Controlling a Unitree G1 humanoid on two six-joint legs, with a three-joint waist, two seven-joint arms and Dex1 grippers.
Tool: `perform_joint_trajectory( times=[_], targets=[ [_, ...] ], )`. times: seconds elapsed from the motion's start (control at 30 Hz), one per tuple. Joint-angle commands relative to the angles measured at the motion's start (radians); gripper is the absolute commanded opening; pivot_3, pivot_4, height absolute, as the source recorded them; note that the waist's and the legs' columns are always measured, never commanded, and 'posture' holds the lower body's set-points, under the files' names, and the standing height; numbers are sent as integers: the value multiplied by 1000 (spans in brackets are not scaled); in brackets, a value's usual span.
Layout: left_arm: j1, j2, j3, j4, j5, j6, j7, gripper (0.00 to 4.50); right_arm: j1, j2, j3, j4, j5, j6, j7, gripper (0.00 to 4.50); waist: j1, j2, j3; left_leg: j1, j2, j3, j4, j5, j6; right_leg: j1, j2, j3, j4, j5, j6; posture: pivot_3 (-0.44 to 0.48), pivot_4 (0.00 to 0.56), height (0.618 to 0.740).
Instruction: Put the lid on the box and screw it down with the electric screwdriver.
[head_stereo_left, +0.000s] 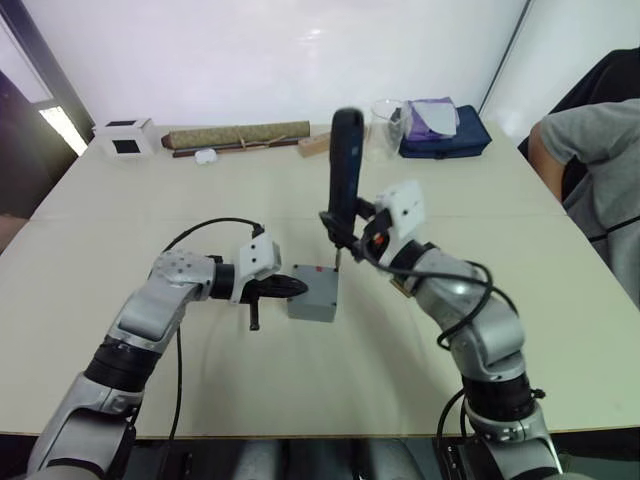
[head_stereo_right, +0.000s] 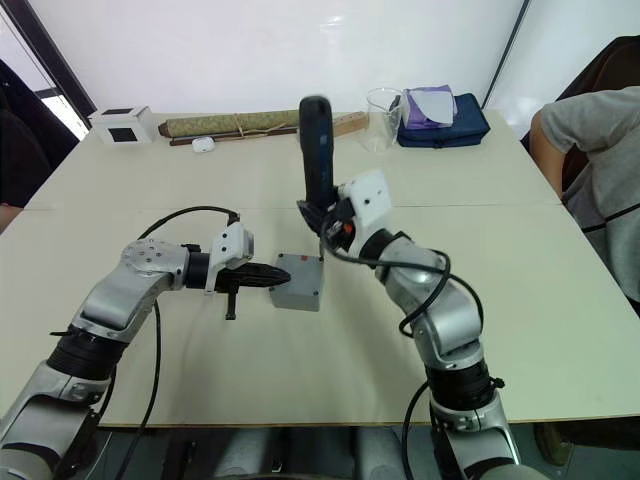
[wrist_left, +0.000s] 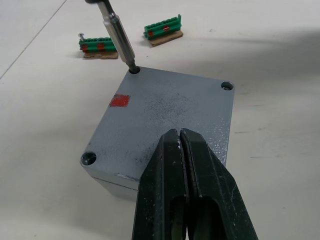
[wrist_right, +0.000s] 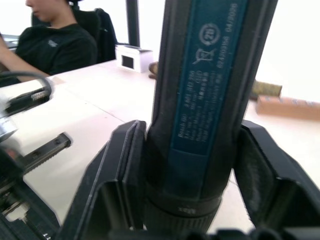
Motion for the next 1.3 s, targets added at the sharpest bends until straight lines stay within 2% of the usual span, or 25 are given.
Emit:
perform_joint_trajectory(
  times=[0.03,0.13,0.2,0.33,0.57,0.7,0.97,1.03,1.07,1.17,1.3],
  targets=[
    [-29,10,48,-69,-60,37,-7,0,-133,-31,-201,-101,155,182,-63,2103,1,0,1,-1,0,0,0,0,0,-1,0,0,0,0,0,0,150,736],
    [-59,12,71,-110,-106,70,-7,0,-213,-135,-319,-74,231,424,-74,2103,0,1,1,-8,0,-1,-1,0,0,-8,0,-1,1,0,0,0,150,736],
    [-72,17,81,-132,-127,81,-8,0,-232,-233,-325,-57,235,528,-63,2103,1,1,2,-13,0,0,-1,0,0,-14,0,-2,1,0,0,0,150,736],
    [-102,26,121,-190,-203,123,-12,0,-252,-449,-291,60,221,746,-16,2103,-1,2,3,-14,-1,2,-2,0,0,-14,-1,-2,0,0,0,0,150,736],
    [-121,48,155,-226,-251,127,-13,0,-165,-649,-152,251,262,793,11,2103,-11,5,9,-13,0,4,-2,0,1,-14,1,-2,1,0,0,0,150,736],
    [-126,55,156,-225,-254,124,-5,0,-129,-652,-88,355,236,793,-22,2103,-8,4,10,-13,0,4,0,0,1,-14,2,-1,1,0,0,0,150,736],
    [-127,55,159,-241,-274,139,25,0,-128,-570,-76,479,198,793,-78,2103,-7,3,14,-13,0,5,0,0,1,-14,2,0,1,1,1,0,150,736],
    [-125,58,158,-242,-276,141,30,0,-134,-561,-77,481,191,793,-79,3103,-7,2,13,-13,0,6,1,0,1,-14,2,0,1,1,1,0,150,736],
    [-124,61,159,-244,-278,144,32,0,-135,-562,-73,469,188,793,-74,3323,-6,2,13,-13,0,5,1,0,1,-14,2,0,1,1,1,0,150,736],
    [-100,76,166,-248,-273,158,54,0,-141,-591,-54,407,174,773,-47,4452,-5,2,13,-13,0,5,1,0,1,-13,2,0,1,1,2,0,150,736],
    [-33,114,179,-238,-234,158,94,0,-161,-670,3,241,156,575,64,4493,-7,4,15,-13,0,6,1,0,1,-14,2,0,1,1,2,0,150,736]
  ],
)
